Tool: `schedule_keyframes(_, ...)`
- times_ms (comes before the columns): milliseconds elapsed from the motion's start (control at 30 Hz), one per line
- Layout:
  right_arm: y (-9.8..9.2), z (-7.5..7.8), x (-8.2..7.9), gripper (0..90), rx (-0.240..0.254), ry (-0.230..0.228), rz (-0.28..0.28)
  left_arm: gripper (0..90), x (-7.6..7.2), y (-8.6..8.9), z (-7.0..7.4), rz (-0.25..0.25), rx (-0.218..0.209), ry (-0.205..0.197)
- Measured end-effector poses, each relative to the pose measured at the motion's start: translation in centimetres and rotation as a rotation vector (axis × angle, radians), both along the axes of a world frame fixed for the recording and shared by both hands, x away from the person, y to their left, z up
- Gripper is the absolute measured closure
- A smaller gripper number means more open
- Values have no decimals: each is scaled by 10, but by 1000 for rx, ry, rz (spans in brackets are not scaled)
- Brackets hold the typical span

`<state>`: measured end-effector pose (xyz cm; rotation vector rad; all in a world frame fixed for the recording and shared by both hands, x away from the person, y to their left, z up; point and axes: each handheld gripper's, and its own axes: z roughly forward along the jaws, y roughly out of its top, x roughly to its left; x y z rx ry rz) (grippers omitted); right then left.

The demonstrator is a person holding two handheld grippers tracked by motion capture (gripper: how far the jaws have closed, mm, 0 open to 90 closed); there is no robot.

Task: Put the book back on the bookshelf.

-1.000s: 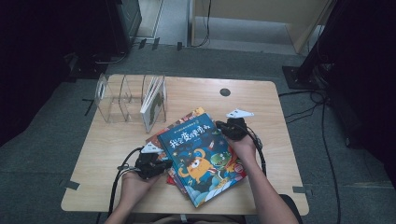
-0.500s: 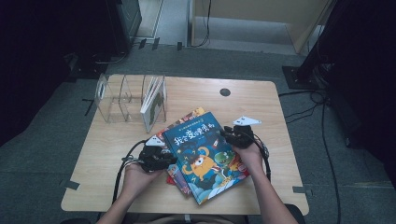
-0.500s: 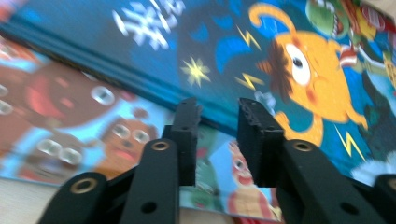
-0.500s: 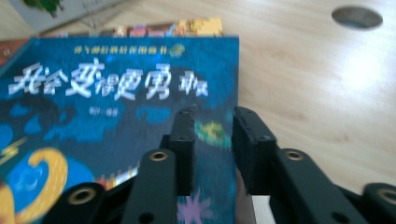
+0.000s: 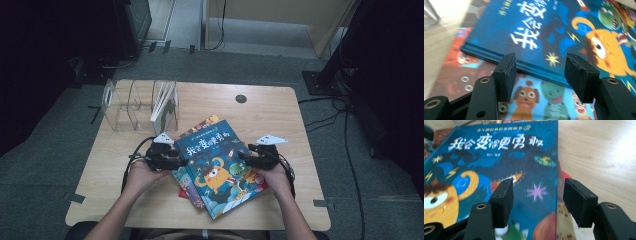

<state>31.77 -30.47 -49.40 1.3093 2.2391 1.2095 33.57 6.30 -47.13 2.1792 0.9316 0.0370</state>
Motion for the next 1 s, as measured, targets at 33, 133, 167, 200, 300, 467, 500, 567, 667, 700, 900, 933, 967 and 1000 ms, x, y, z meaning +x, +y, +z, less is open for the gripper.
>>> schedule_keyframes(33, -1, 0, -2, 408, -5, -2, -1, 429, 3, 1, 0, 1, 2, -1)
schedule_keyframes(133, -2, -2, -11, 397, 9, 7, -9, 412, 11, 5, 0, 9, 7, 6)
schedule_keyframes(167, -2, -3, -14, 397, 6, 12, -7, 406, 14, 6, 0, 9, 18, 6)
schedule_keyframes(200, -2, -3, -15, 397, -6, 11, -10, 406, 16, 6, 0, 10, 20, -1)
schedule_keyframes(300, -2, -5, -19, 397, -7, 22, -13, 407, 22, 7, 2, -1, 11, -7)
schedule_keyframes(467, -4, -5, -30, 387, -14, 29, -24, 401, 33, 6, 1, -20, 30, -14)
schedule_keyframes(500, -5, -5, -33, 382, -16, 28, -24, 400, 35, 6, 0, -21, 29, -15)
schedule_keyframes(567, -6, -5, -39, 383, -15, 28, -31, 400, 39, 5, -1, -18, 31, -7)
schedule_keyframes(667, -12, -5, -49, 381, -4, 31, -41, 402, 43, 3, -2, -27, 49, -6)
schedule_keyframes(700, -13, -5, -51, 380, 1, 31, -38, 402, 45, 2, -2, -30, 49, -3)
schedule_keyframes(900, -20, -7, -60, 383, 0, 32, -38, 415, 49, 2, -5, -48, 42, -15)
schedule_keyframes(933, -21, -7, -65, 383, 6, 37, -43, 414, 52, 2, -5, -53, 34, -8)
schedule_keyframes(967, -21, -7, -65, 383, 6, 37, -43, 413, 52, 2, -5, -53, 34, -8)
schedule_keyframes(1000, -22, -7, -67, 382, 7, 42, -45, 413, 52, 2, -5, -57, 29, -6)
